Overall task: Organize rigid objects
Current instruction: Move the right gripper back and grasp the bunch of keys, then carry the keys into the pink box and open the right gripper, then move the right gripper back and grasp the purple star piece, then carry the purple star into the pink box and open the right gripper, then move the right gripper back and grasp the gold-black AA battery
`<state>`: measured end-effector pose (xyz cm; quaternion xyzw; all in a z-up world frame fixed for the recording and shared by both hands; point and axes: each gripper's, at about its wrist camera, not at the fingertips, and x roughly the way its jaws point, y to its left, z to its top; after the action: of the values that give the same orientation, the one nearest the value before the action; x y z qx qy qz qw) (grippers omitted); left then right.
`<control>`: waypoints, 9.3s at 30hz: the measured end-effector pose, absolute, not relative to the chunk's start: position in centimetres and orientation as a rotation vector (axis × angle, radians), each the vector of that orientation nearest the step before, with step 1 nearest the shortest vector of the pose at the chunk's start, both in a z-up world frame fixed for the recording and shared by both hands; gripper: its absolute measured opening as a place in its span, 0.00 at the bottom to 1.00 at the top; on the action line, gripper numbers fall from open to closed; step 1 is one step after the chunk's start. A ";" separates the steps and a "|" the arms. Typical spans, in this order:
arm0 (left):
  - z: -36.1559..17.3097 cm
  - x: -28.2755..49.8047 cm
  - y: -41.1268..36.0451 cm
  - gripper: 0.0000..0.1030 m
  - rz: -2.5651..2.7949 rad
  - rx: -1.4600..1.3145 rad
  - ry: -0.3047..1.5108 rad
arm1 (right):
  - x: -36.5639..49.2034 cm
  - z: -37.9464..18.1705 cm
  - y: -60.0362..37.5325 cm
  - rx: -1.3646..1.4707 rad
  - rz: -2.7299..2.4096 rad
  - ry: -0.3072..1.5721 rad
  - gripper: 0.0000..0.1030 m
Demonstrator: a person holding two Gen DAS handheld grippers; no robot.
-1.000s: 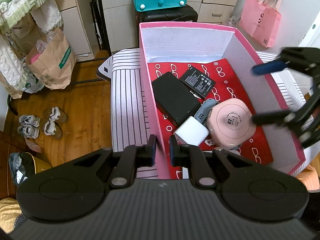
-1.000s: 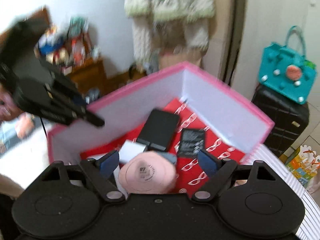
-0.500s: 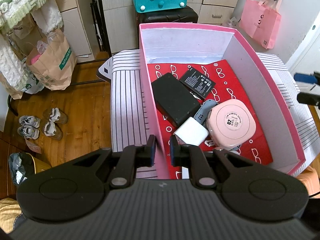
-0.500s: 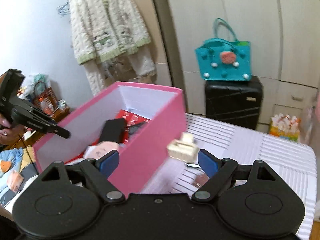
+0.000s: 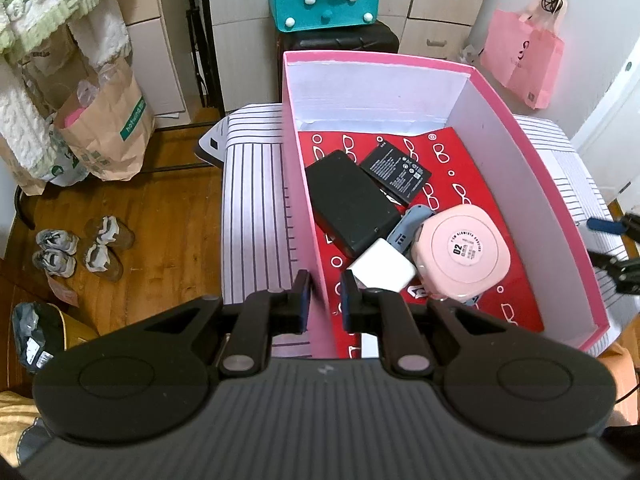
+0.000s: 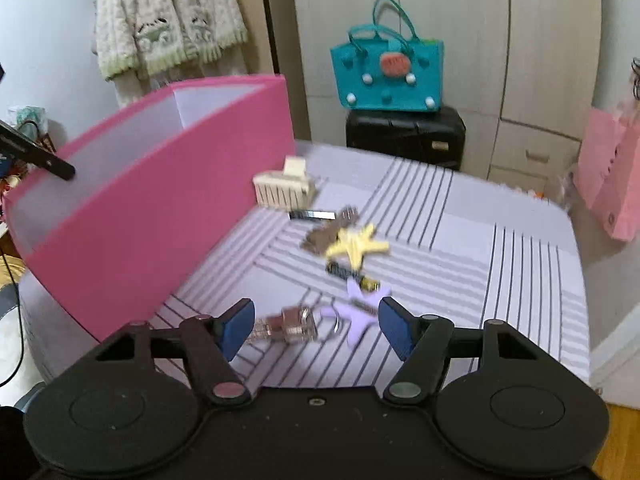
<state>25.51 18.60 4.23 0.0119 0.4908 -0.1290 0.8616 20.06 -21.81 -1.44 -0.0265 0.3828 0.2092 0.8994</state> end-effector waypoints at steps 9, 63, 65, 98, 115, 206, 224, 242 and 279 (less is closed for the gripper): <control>4.1 25.5 18.7 0.12 -0.265 0.006 1.028 | 19.2 -3.3 -20.9 0.025 0.434 0.834 0.57; 4.0 25.3 18.5 0.13 -0.275 0.018 1.018 | 21.1 -3.4 -18.9 -0.025 0.320 0.755 0.32; 4.0 25.3 18.5 0.13 -0.276 0.019 1.017 | 21.0 -3.6 -18.7 -0.030 0.302 0.755 0.36; 4.8 26.6 17.5 0.13 -0.297 0.127 1.102 | 23.5 6.6 -18.5 0.142 0.496 0.658 0.04; 4.9 26.5 18.1 0.09 -0.306 0.125 1.054 | 28.6 9.9 -7.5 0.088 0.789 0.682 0.04; 3.1 26.3 17.3 0.10 -0.290 0.160 1.061 | 22.3 5.0 -18.3 0.005 0.438 0.674 0.50; 2.9 26.3 17.7 0.10 -0.275 0.118 1.053 | 29.0 5.0 -3.3 -0.485 0.689 0.697 0.50; 2.8 26.5 17.9 0.11 -0.283 0.106 1.054 | 30.4 5.2 -5.6 -0.310 0.715 0.761 0.54; 2.7 25.7 17.9 0.11 -0.266 0.095 1.018 | 23.2 -3.4 -23.8 0.130 0.319 0.767 0.63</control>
<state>25.71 17.93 2.68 0.0455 0.4856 -0.1268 0.8637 23.22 -23.77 -3.39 0.0630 0.3723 0.1547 0.9130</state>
